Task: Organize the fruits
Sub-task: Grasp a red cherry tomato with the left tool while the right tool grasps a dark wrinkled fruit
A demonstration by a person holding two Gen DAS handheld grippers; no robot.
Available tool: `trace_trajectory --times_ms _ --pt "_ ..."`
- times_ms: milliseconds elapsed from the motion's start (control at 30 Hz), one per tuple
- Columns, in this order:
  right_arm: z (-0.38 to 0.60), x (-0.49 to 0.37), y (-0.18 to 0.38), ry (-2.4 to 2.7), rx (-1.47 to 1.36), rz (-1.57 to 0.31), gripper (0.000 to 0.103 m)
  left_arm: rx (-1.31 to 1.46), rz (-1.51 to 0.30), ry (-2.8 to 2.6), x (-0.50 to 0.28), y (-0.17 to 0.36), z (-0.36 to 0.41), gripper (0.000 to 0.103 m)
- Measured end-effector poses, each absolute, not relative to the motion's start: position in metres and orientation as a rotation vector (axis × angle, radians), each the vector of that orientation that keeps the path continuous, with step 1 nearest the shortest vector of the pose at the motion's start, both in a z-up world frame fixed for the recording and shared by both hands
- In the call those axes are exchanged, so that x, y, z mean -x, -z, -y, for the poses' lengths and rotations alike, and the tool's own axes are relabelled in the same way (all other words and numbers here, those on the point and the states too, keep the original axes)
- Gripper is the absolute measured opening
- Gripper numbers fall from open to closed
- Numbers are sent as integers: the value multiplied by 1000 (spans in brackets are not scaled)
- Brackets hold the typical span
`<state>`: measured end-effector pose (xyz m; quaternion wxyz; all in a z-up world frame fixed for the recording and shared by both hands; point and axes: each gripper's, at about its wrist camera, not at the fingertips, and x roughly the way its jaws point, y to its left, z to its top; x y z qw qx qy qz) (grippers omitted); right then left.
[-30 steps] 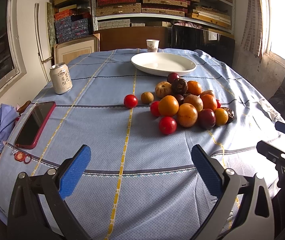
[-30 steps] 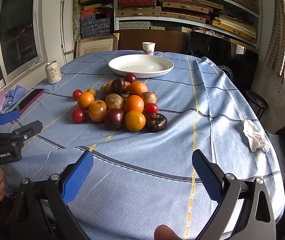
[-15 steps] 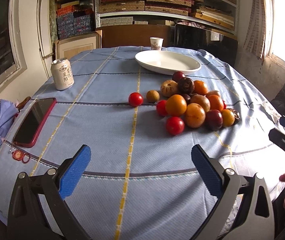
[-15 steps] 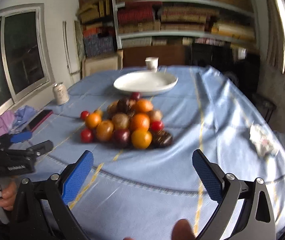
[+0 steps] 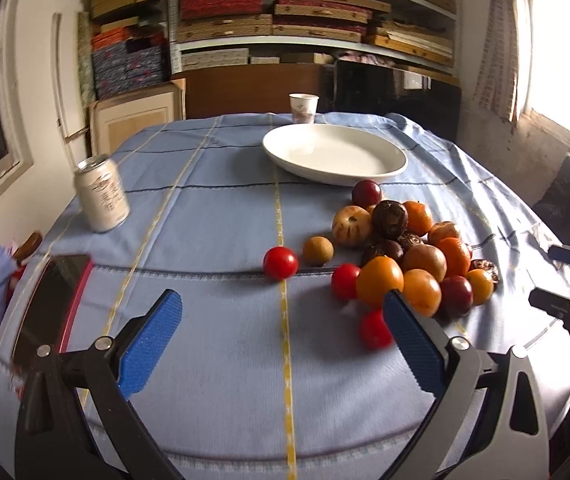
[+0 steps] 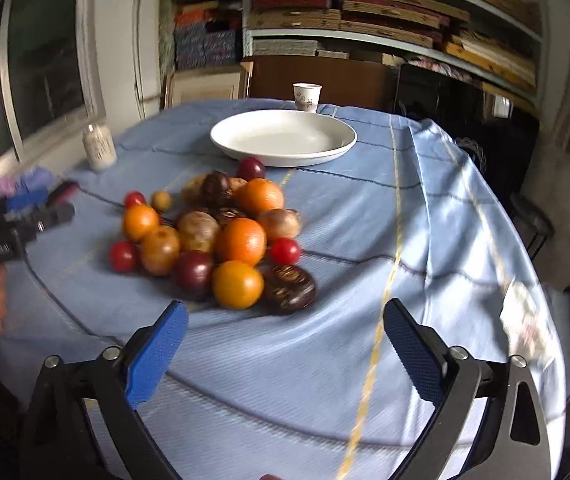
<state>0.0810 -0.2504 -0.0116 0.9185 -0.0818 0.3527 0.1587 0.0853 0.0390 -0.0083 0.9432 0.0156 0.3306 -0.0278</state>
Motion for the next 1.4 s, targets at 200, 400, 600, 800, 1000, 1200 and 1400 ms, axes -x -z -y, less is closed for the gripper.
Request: trace_trajectory --times_ms 200,400,600,800,1000,1200,1400 --pt "249 -109 31 -392 264 -825 63 35 -760 119 -104 30 -45 99" --pt "241 -123 40 -442 360 -843 62 74 -776 158 -108 35 -47 99" --pt "244 -140 48 -494 323 -888 56 45 -793 224 -108 38 -39 99" --pt "238 -146 53 -529 324 -895 44 -5 -824 283 -111 42 -26 99" --pt "250 -143 45 -514 231 -864 44 -37 -829 322 -111 43 -18 85" --pt "257 -132 37 -532 153 -822 44 -63 -869 376 -116 49 -7 63" --pt "258 -129 39 -549 123 -826 44 -100 -868 405 -115 49 3 61"
